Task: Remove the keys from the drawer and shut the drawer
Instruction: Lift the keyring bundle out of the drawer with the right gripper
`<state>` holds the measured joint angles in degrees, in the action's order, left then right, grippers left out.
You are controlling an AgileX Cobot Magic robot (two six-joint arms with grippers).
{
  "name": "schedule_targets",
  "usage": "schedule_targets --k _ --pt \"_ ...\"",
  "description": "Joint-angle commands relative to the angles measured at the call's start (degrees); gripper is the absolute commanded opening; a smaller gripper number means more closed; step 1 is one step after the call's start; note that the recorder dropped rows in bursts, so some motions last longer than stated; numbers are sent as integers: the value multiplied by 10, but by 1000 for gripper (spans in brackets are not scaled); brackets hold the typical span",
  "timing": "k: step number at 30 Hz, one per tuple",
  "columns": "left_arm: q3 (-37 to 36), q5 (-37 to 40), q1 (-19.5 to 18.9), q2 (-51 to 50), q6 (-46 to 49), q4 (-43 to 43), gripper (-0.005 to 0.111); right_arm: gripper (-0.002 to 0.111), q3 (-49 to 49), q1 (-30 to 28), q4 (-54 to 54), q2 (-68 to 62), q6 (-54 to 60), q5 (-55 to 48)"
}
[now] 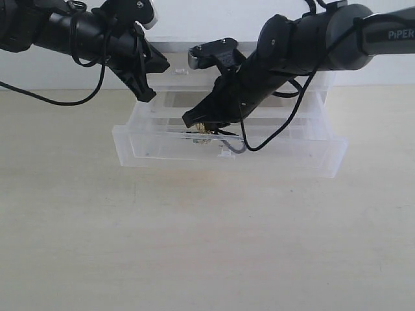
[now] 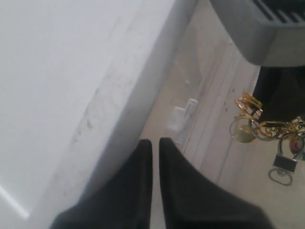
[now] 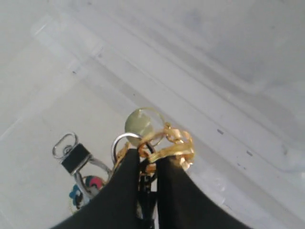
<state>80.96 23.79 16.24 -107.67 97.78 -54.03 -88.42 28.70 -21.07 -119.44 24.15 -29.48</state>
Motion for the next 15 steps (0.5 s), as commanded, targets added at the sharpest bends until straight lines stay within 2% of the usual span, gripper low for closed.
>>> schedule_targets --k 1,15 --pt "13 -67 -4 4 0 -20 4 0 4 -1 9 2 10 -16" --pt "13 -67 -4 4 0 -20 4 0 4 -1 13 148 3 -27"
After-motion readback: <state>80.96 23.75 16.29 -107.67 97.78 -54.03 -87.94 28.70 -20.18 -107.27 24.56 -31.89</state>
